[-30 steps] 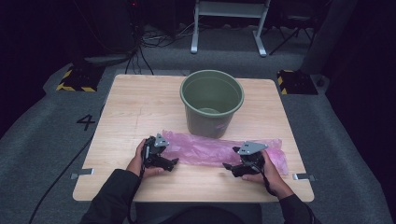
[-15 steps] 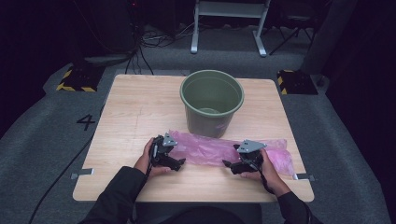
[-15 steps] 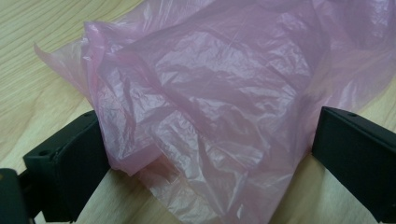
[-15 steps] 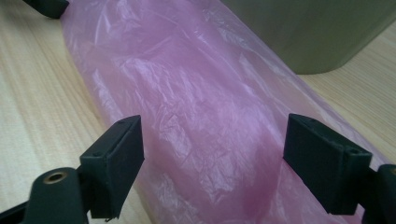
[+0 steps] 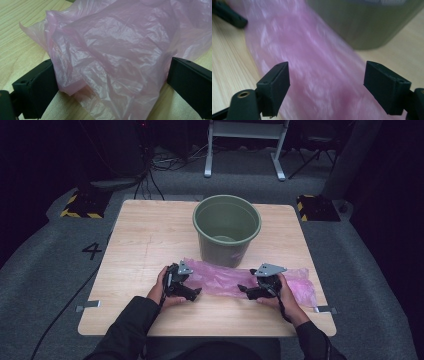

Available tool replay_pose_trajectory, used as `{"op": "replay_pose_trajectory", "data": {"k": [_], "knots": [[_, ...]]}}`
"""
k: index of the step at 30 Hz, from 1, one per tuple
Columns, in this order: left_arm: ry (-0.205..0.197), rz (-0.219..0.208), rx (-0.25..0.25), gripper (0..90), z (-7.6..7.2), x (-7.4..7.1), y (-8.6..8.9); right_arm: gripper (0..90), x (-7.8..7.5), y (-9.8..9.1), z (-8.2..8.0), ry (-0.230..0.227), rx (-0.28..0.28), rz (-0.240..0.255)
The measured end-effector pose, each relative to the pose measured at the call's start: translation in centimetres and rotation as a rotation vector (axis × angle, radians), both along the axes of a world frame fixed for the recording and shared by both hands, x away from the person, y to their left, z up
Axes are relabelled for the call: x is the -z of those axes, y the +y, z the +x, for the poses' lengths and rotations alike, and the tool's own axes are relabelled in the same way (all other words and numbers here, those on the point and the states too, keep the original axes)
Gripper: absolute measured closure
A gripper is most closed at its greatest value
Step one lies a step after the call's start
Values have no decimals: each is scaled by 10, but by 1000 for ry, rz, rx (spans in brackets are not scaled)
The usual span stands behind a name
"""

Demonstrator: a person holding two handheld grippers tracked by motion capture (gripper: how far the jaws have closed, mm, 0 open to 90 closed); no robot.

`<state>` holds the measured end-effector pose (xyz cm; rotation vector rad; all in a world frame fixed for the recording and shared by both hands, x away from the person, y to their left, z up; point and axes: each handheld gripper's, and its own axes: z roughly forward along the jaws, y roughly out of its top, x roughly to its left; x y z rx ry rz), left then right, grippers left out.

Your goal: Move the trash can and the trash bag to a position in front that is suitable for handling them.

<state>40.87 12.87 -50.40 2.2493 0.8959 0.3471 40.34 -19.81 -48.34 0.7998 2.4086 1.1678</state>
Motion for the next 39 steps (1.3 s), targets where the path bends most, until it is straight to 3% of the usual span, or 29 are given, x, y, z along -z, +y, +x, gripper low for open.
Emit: {"op": "replay_pose_trajectory", "data": {"k": [3, 11, 29, 34, 35, 38, 39], "knots": [[0, -4, -6, 5, -1, 0, 1, 211, -14, 10, 5, -31, 9, 43], [-1, -2, -11, 5, -2, 0, 4, 220, -27, 24, 24, -53, 39, 93], [-1, -2, -12, 5, -2, 0, 4, 230, -28, 36, 55, -66, 126, 73], [0, -4, -14, 5, -2, 0, 3, 223, -27, 29, 46, -54, 102, 46], [-1, -2, -14, 5, -2, 0, 4, 220, -25, 25, 38, -46, 83, 17], [2, -6, -16, 5, -2, 0, 3, 221, -24, 21, 29, -32, 48, -5], [2, -6, -16, 5, -2, 0, 3, 218, -23, 17, 17, -20, 16, -20]]}}
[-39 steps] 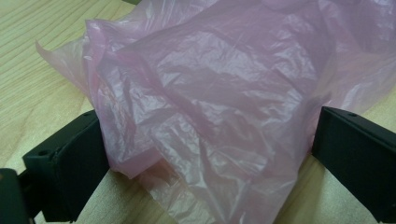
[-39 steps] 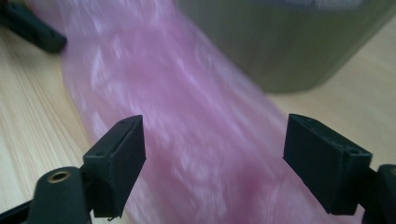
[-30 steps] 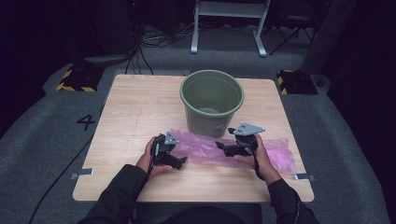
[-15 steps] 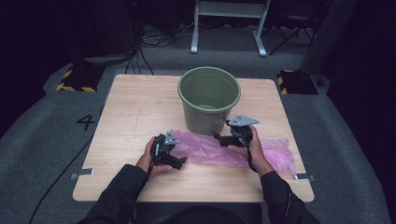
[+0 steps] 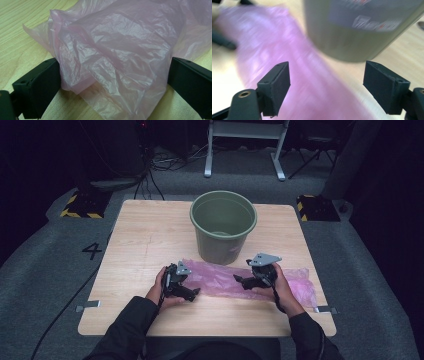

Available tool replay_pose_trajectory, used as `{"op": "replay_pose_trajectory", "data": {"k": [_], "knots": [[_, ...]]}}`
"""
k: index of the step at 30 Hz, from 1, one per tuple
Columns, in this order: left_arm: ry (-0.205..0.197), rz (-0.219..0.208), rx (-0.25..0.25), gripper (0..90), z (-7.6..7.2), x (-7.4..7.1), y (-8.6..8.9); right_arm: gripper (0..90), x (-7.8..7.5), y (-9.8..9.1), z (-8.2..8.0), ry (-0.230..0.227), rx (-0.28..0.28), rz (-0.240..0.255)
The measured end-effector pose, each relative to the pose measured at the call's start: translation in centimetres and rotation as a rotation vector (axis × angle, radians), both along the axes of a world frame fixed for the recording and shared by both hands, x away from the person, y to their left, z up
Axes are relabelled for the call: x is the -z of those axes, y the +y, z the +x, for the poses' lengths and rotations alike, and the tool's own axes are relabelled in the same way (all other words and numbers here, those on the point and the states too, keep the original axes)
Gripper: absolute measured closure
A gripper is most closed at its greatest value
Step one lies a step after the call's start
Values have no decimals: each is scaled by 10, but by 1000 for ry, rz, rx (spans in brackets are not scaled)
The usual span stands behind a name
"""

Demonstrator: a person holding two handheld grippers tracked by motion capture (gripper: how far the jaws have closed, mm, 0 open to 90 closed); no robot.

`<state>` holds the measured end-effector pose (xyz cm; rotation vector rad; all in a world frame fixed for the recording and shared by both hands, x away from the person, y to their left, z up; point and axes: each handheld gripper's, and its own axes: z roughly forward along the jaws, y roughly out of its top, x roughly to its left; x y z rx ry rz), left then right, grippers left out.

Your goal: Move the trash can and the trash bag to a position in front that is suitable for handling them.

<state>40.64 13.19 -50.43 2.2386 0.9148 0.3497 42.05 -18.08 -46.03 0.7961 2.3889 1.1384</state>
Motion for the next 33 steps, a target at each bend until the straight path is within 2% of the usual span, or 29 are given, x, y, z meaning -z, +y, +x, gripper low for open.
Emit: {"op": "replay_pose_trajectory", "data": {"k": [1, 2, 3, 4, 5, 6, 9, 10, 13, 14, 18, 22, 27, 29, 30, 33], "knots": [[0, 0, 0, 5, 0, 0, 0, 218, 0, 0, 0, 0, 0, 0], [0, 0, 0, 5, 0, 0, 0, 215, 1, -4, -11, 10, -29, -3], [0, 0, 0, 5, 0, 0, 0, 215, 1, -4, -11, 10, -29, -3], [0, 0, -1, 5, 0, 0, 0, 215, 4, -9, -21, 26, -51, 6], [0, 0, -1, 5, 0, 0, 0, 215, 4, -9, -21, 26, -51, 6], [-2, 2, -1, 5, 0, 0, 0, 214, 9, -14, -29, 33, -65, -4], [-4, 4, 0, 5, 0, 0, 0, 214, 15, -20, -35, 40, -70, -8], [-2, 2, -1, 5, 0, 0, 0, 212, 20, -23, -39, 42, -68, -29], [-4, 4, -1, 5, 0, 0, 0, 213, 26, -28, -41, 56, -74, -22], [-2, 2, -1, 5, 0, 0, 0, 207, 32, -31, -41, 63, -72, -33], [1, 0, -2, 5, 0, 0, 0, 207, 38, -35, -37, 63, -48, -46], [0, 0, -1, 5, 0, 0, 0, 205, 41, -37, -30, 53, -33, -47], [-8, 4, -1, 5, 1, 0, -1, 183, 43, -36, -24, 62, -30, -42], [-7, 3, -2, 5, 1, 0, -1, 171, 43, -37, -21, 80, -30, -38], [-7, 2, -3, 5, 1, 0, -1, 169, 43, -41, -15, 119, -23, -25], [-6, 5, -2, 5, 1, 0, -1, 183, 43, -43, -12, 125, -5, -19]]}}
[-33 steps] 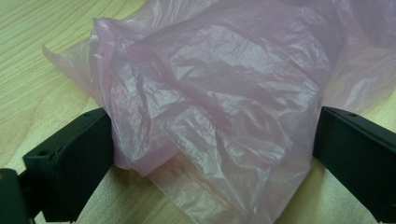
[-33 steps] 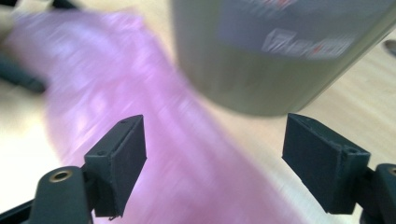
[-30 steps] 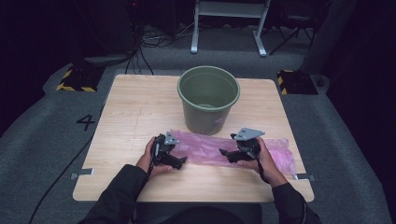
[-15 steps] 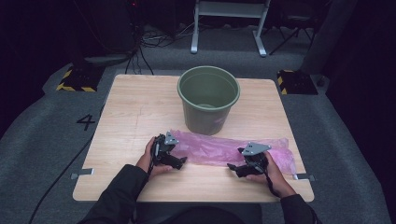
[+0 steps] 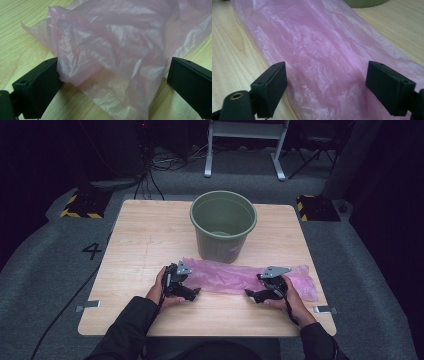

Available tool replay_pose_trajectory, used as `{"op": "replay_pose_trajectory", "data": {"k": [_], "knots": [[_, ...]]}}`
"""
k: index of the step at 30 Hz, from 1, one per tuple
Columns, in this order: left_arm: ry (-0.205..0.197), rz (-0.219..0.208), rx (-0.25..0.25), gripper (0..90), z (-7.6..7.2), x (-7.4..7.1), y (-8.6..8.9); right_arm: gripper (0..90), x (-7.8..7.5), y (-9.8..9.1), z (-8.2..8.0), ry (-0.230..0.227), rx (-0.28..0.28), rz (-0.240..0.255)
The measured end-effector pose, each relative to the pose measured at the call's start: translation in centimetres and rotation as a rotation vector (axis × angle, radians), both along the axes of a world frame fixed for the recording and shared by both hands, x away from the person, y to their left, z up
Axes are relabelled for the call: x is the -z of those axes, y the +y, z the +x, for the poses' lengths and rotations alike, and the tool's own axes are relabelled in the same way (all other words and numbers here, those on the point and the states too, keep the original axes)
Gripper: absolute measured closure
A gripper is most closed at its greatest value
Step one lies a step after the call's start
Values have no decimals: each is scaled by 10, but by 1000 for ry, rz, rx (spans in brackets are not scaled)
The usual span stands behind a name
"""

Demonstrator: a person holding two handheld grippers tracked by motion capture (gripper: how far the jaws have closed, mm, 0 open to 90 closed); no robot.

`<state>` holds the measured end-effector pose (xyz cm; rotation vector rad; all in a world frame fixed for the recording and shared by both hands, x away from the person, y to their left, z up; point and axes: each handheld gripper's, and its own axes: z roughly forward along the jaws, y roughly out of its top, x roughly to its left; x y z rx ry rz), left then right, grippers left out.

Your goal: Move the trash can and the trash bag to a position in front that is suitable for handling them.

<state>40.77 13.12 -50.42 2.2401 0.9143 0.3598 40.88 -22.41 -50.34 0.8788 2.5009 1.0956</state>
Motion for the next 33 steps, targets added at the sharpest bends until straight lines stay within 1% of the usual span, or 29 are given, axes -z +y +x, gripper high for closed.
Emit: {"op": "replay_pose_trajectory", "data": {"k": [3, 4, 6, 8, 9, 10, 11, 12, 13, 14, 15, 17, 21, 22, 23, 24, 25, 26, 27, 28, 29, 30, 33], "knots": [[-1, 3, 1, 5, 0, 0, 1, 204, 0, -2, 3, -4, 3, 2], [4, 5, 1, 5, 0, -1, 1, 234, 0, -3, 3, -8, 8, 5], [13, 8, -16, 5, 0, -1, 3, 309, -1, -5, 4, -16, 14, 12], [3, 31, -36, 10, -1, -3, 4, 366, -1, -7, 5, -20, 18, 18], [-11, 28, -44, 75, -2, -6, 6, 411, -1, -8, 6, -22, 20, 21], [-11, 28, -44, 124, -2, -6, 6, 411, -1, -8, 6, -22, 20, 21], [-16, 22, -38, 124, -3, -7, 7, 419, -1, -8, 6, -22, 21, 25], [-18, 27, -37, 176, -3, -7, 7, 429, -1, -8, 7, -20, 20, 25], [-18, 35, -46, 149, -4, -7, 7, 435, -1, -8, 8, -22, 20, 25], [-28, 41, -38, 152, -4, -7, 8, 438, -1, -9, 8, -22, 18, 25], [-18, 34, -38, 158, -5, -8, 8, 442, -1, -9, 9, -22, 19, 26], [-25, 30, -30, 156, -6, -9, 10, 451, -1, -9, 9, -24, 39, 26], [-22, 26, -30, 156, -7, -10, 14, 457, -1, -8, 9, -25, 42, 26], [-23, 29, -29, 156, -7, -10, 15, 471, -1, -8, 9, -25, 48, 26], [-20, 28, -29, 156, -8, -10, 17, 529, -1, -8, 9, -29, 49, 26], [-21, 31, -26, 156, -8, -10, 18, 529, -1, -8, 9, -29, 49, 26], [-25, 39, -26, 156, -9, -10, 21, 581, -1, -8, 10, -33, 51, 29], [-25, 39, -26, 157, -9, -10, 21, 581, -1, -8, 10, -33, 51, 29], [-33, 54, -26, 157, -12, -10, 25, 633, -2, -8, 11, -36, 54, 29], [-33, 54, -26, 158, -12, -10, 25, 633, -2, -8, 11, -36, 54, 29], [-35, 59, -29, 159, -14, -11, 27, 677, -2, -8, 12, -40, 61, 28], [-39, 60, -31, 159, -16, -11, 30, 677, -2, -8, 12, -40, 61, 28], [-40, 58, -21, 158, -21, -12, 37, 729, -2, -7, 14, -50, 73, 22]]}}
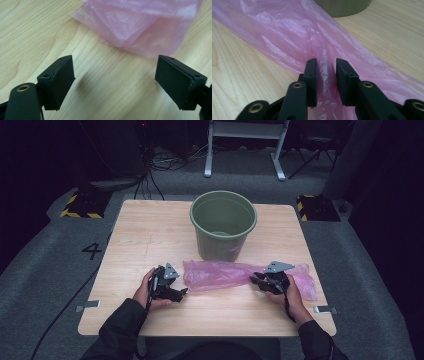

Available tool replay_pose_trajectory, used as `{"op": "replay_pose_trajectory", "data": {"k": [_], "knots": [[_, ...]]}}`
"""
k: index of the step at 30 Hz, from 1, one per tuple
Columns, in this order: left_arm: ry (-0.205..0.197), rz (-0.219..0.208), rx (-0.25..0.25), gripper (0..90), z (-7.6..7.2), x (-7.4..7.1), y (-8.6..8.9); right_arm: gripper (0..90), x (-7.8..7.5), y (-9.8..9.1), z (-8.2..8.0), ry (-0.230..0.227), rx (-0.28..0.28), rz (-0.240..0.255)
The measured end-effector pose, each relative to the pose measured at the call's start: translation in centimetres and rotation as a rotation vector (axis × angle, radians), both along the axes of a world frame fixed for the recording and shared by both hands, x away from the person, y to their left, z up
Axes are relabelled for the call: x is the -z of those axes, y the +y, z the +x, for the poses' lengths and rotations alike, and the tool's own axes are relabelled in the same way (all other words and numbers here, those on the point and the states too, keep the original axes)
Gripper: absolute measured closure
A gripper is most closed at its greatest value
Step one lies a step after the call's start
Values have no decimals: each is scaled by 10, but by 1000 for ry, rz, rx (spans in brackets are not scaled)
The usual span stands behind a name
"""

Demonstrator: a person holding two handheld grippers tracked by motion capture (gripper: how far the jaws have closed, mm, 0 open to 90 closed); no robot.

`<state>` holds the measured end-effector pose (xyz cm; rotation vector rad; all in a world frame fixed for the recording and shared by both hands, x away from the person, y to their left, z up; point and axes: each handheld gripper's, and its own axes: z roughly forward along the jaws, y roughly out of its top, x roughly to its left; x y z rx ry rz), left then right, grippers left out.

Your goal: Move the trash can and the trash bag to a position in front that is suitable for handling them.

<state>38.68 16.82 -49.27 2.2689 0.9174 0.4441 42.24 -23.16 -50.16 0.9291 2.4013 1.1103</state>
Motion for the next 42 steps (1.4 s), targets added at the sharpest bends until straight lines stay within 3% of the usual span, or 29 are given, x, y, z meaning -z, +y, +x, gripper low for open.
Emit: {"op": "replay_pose_trajectory", "data": {"k": [3, 6, 12, 30, 42], "knots": [[18, -4, -9, 158, -3, 3, 8, 784, 0, 0, 1, -15, 9, -10], [29, -36, -29, 154, -5, 6, 20, 833, 0, -3, 1, -31, 16, -15], [33, -68, -42, 121, -2, 9, 32, 848, -2, -9, 1, -55, 12, -8], [22, -80, -47, 93, -1, 11, 30, 875, -29, -23, -13, -189, 4, 40], [23, -80, -44, 93, -1, 11, 30, 882, -42, -32, -22, -251, -5, 67]]}}
